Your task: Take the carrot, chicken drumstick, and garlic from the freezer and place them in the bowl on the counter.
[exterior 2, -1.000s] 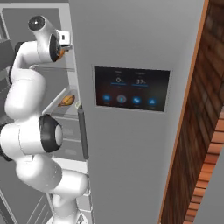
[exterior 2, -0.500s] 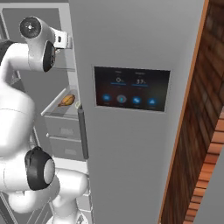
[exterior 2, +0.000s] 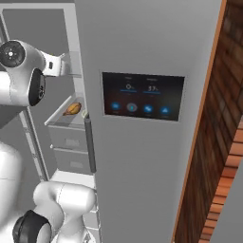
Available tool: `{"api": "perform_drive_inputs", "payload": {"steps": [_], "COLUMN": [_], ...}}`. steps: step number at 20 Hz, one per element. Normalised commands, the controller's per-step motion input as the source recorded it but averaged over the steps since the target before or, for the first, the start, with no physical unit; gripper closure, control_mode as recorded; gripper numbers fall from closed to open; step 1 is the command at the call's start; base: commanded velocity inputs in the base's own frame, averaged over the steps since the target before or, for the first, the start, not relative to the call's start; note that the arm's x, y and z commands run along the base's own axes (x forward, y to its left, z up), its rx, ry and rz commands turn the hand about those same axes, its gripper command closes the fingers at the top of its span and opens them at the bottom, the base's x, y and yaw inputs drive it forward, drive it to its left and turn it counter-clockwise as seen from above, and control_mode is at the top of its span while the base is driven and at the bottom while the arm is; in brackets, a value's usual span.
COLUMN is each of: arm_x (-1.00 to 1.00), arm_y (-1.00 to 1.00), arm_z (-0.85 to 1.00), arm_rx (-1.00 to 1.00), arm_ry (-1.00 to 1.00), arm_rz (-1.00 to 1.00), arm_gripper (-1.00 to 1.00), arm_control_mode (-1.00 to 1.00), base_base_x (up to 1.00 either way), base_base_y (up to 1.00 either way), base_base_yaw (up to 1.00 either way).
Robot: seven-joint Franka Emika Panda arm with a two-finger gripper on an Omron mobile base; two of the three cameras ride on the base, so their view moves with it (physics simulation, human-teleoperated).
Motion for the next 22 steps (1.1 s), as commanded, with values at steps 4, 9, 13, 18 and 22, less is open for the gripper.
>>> {"api": "perform_drive_inputs", "payload": {"steps": [4,9,13,18,22], "arm_x": [-1.00,-1.00,-1.00,-0.20,0.00], "arm_y": [-0.31,-0.38,-0.11,0.00,0.00], "arm_z": [-0.68,-0.68,-0.82,-0.19,0.00], "arm_rx": [0.00,0.00,-0.03,-0.02,0.00], "arm_ry": [0.02,0.09,0.25,0.06,0.00], "arm_rz": [-0.03,-0.06,-0.09,-0.03,0.00], "arm_gripper": [1.00,1.00,1.00,1.00,1.00], "arm_control_mode": [-1.00,-1.00,-1.00,1.00,1.00], "base_base_x": [0.00,0.00,0.00,-0.80,-1.00], "base_base_y": [0.00,0.00,0.00,0.02,0.12], "base_base_yaw": [0.00,0.00,0.00,-0.19,-0.22]}}
